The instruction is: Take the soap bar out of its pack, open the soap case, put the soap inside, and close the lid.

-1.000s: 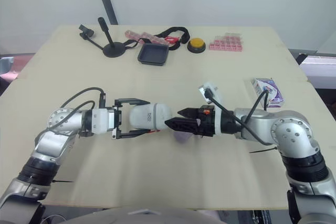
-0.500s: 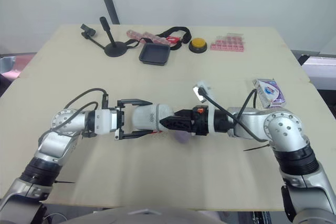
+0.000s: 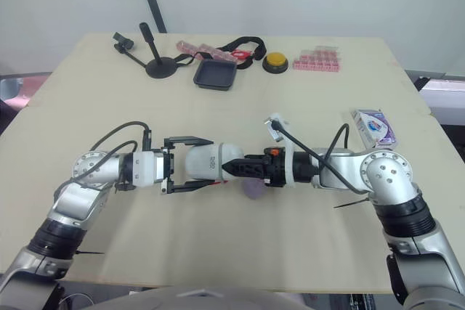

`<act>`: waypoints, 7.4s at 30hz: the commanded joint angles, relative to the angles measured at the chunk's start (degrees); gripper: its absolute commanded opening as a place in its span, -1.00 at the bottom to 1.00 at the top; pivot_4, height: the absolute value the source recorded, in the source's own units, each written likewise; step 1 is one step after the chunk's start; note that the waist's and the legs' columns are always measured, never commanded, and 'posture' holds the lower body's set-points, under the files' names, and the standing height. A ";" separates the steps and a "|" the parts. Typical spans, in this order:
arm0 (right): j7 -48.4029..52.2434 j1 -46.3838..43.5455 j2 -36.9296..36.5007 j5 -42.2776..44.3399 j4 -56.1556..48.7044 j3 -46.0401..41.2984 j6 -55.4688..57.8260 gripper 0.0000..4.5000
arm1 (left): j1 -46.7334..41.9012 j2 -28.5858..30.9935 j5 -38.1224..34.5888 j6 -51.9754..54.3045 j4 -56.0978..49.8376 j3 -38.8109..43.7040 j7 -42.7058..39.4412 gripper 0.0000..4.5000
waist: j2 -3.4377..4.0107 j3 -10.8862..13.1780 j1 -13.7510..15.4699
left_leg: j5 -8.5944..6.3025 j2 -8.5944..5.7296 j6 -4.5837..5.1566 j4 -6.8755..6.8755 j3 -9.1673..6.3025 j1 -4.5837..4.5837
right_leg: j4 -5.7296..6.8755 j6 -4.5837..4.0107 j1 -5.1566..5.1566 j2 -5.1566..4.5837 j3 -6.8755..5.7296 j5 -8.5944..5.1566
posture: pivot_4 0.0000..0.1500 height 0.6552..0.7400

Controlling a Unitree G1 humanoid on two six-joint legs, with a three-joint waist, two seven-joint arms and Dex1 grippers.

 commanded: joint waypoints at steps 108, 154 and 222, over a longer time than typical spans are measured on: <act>63.28 53.46 6.74 -72.78 -6.80 -16.72 -79.15 0.99 | -11.12 7.25 4.91 25.88 3.45 -7.55 -10.29 0.55 | 0.01 0.03 -4.21 | 0.14 0.07 0.12 -0.13 -0.17 -0.14 | -0.22 -0.01 0.17 -0.64 -0.05 0.00 | 1.00 1.00; 64.48 53.13 3.17 -67.48 -3.92 -17.51 -75.42 0.99 | -24.83 16.46 13.24 42.75 -10.45 -13.17 -15.27 0.55 | 0.03 0.07 -3.90 | 0.15 0.01 0.11 -0.57 -0.29 -0.12 | -0.90 -0.01 0.48 -0.65 -0.22 0.01 | 1.00 1.00; 64.49 52.51 1.73 -68.64 -3.30 -17.08 -74.56 0.99 | -17.45 16.09 7.65 33.16 2.15 -8.55 -16.10 0.55 | -0.09 0.23 -3.22 | 0.18 -0.30 0.08 -1.04 -0.28 -0.06 | -1.25 0.02 0.50 -0.86 -0.32 0.00 | 1.00 1.00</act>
